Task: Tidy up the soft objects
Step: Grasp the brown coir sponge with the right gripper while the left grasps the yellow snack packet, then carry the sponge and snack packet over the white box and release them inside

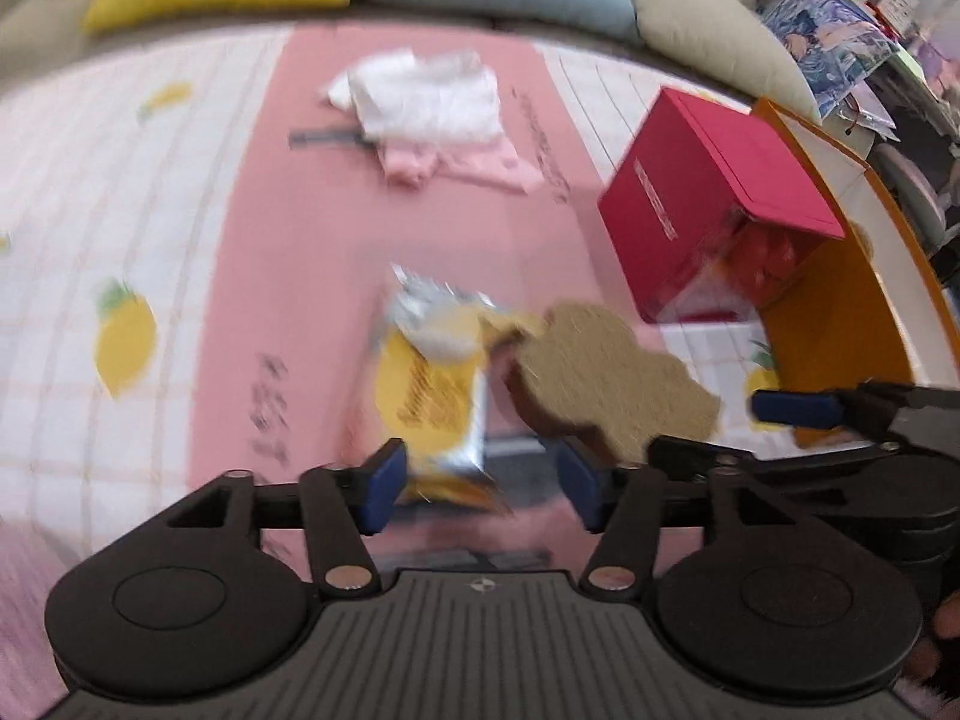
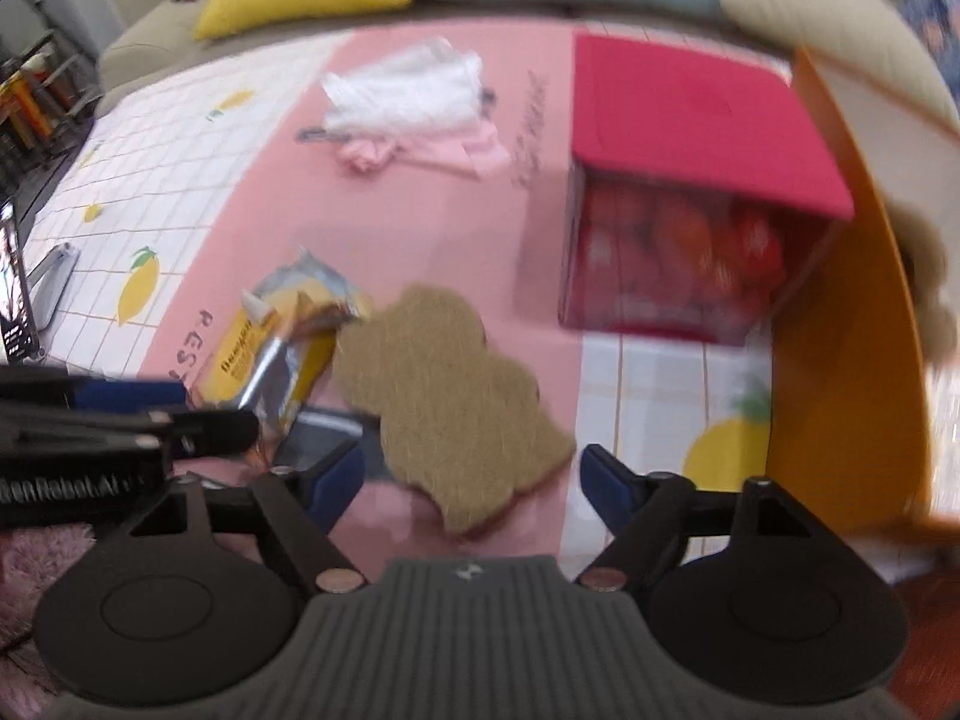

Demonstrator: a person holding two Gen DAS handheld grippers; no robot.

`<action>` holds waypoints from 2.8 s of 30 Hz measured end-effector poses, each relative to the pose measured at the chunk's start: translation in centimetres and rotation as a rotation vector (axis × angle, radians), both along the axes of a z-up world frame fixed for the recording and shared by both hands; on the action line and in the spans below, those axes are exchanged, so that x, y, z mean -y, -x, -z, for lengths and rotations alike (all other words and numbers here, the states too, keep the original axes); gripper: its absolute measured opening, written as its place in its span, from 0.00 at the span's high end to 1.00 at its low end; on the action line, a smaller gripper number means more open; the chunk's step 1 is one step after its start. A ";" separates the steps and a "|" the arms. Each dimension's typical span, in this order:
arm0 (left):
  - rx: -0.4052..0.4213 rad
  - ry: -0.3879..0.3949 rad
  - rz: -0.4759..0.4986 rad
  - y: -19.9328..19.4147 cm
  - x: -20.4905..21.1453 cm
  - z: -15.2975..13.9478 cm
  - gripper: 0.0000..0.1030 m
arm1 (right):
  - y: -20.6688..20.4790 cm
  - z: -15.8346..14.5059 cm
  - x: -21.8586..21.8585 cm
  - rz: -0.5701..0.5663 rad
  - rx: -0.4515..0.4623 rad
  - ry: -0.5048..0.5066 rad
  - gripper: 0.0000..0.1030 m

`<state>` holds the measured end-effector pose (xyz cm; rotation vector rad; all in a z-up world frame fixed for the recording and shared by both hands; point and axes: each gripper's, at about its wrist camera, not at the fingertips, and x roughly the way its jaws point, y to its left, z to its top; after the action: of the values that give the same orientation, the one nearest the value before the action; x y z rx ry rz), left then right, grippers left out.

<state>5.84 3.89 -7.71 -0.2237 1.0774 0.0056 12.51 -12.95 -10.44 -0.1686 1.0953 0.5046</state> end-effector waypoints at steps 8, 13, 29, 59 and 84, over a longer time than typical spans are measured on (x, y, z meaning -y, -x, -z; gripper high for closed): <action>0.019 -0.061 0.023 -2.0 -1.9 2.3 0.19 | 0.2 1.9 -1.9 -0.202 0.149 0.071 0.09; 0.019 -0.057 0.028 -2.7 -1.7 3.8 0.19 | -0.7 3.5 -2.1 -0.207 0.118 0.069 0.09; 0.016 -0.046 0.033 -2.8 -1.5 5.1 0.46 | -1.6 4.6 -1.2 -0.136 0.038 -0.011 0.26; 0.266 0.153 0.167 -5.8 6.8 -8.8 0.51 | -1.8 -9.4 13.0 0.274 0.254 -0.146 0.27; 0.055 0.080 0.368 -22.5 25.0 -6.2 0.52 | -13.8 -4.8 24.5 0.467 0.247 0.111 0.27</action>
<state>28.34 -21.10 -1.51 -0.0945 1.0525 -0.3724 26.28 -37.47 -5.64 -0.0652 0.8823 0.0024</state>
